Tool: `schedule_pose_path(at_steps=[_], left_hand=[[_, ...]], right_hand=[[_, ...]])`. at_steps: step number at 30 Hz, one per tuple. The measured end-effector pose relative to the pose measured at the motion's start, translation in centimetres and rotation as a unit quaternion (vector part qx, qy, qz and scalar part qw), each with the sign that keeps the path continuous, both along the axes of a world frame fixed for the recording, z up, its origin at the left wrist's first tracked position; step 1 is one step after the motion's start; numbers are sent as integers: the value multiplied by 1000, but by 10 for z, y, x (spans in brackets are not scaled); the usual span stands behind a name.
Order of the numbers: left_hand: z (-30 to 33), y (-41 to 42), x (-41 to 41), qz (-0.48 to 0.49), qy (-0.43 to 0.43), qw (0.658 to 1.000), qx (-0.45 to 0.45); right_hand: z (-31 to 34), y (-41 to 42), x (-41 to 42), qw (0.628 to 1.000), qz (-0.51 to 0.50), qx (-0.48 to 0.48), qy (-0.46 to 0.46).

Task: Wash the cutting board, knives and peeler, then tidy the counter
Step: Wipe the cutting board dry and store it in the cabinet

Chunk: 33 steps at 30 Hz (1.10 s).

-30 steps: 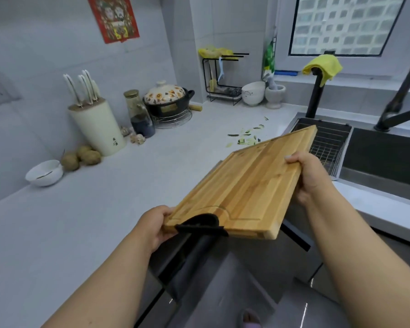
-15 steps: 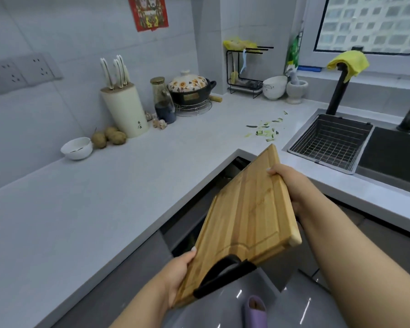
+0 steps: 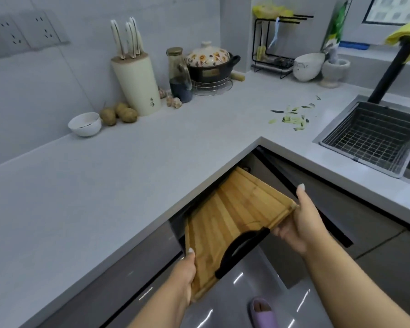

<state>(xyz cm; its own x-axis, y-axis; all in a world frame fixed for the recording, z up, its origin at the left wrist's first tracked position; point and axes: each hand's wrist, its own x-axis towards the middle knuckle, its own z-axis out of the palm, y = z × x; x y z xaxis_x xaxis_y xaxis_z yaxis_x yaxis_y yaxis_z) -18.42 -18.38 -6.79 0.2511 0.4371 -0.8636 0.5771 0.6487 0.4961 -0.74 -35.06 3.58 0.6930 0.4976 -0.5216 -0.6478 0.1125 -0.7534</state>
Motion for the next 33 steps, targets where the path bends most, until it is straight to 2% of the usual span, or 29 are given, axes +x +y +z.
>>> schedule_pose_path(at_steps=[2,7,17,24,28,33], left_hand=[[-11,4,16,10,10,1000,12],[-64,26,56,35,49,998,29],[-112,66,119,84,98,989,76],[-137,82,145,116,109,986,49],[-177,98,145,151,62,986,17],[-105,63,152,249,-82,961,-86]], right_hand=[[-21,0,-3,999,-16,38,-1],[-69,29,19,999,-21,-20,-27],[-138,75,90,997,-46,-36,41],[-167,97,123,996,-46,-33,75],[-178,105,132,993,-55,-16,100],[-186,124,141,991,-40,-40,120]])
